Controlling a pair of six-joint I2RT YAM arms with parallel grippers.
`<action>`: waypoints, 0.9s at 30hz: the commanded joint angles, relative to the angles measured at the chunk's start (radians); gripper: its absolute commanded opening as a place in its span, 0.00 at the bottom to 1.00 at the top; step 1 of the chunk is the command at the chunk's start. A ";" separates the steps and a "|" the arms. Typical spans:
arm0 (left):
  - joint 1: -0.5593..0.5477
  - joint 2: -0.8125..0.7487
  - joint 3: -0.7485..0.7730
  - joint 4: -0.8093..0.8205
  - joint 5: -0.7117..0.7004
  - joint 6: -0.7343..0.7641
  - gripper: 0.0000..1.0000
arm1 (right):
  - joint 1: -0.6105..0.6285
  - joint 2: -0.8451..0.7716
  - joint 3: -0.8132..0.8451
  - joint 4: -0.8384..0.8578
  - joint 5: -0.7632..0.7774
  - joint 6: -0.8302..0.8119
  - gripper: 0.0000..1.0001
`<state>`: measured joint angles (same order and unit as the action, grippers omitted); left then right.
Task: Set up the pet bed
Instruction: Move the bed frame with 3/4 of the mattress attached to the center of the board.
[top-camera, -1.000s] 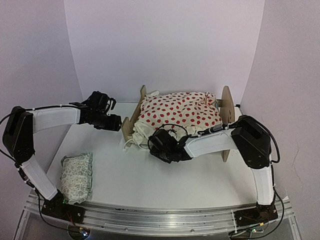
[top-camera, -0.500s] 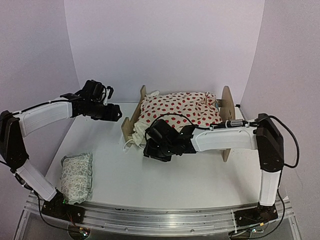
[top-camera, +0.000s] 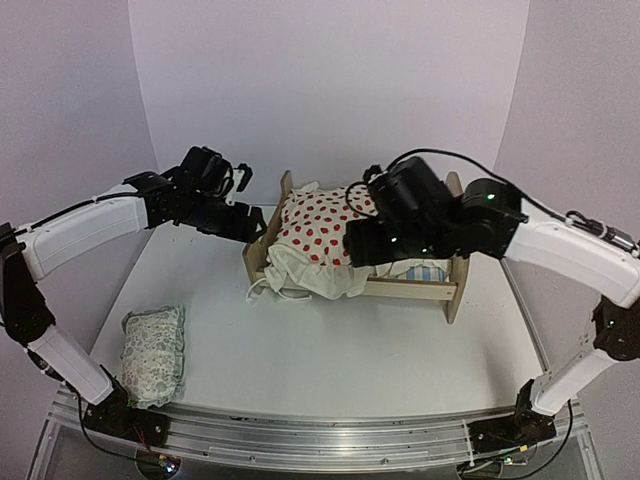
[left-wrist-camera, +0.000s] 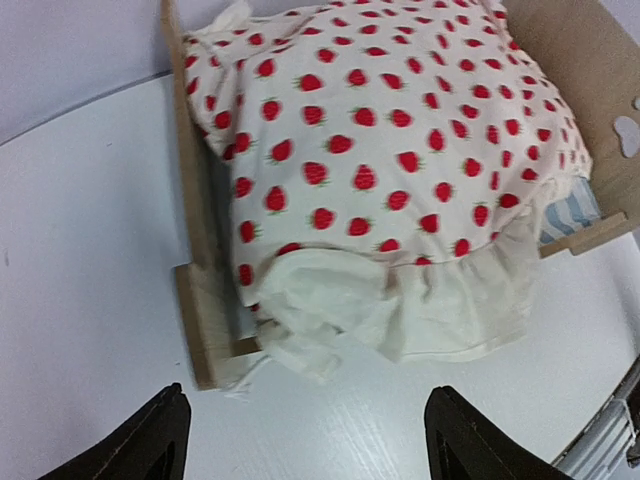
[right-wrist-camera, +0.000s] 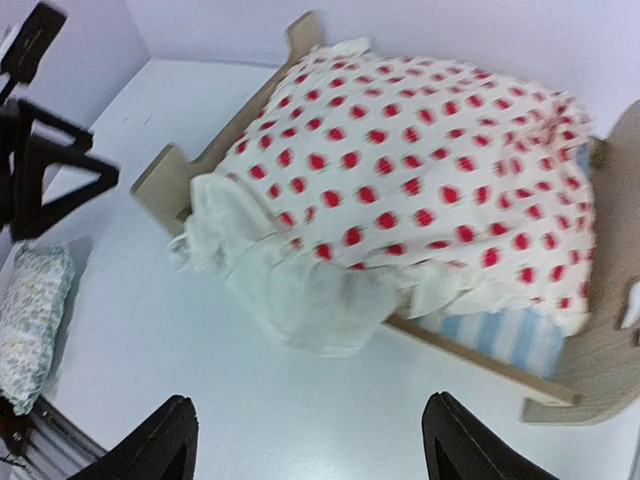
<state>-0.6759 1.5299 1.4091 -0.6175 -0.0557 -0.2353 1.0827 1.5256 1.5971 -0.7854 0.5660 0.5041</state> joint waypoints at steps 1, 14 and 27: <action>-0.089 0.086 0.130 -0.013 -0.019 -0.027 0.80 | -0.134 -0.132 -0.038 -0.136 0.219 -0.115 0.78; -0.197 0.251 0.306 -0.045 -0.013 -0.090 0.75 | -0.504 -0.117 -0.068 -0.294 0.226 -0.098 0.82; -0.242 0.265 0.299 -0.051 -0.005 -0.118 0.74 | -0.601 0.006 -0.038 -0.280 -0.020 -0.104 0.36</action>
<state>-0.9155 1.8053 1.6947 -0.6579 -0.0553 -0.3408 0.4831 1.5278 1.5459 -1.0580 0.6033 0.4004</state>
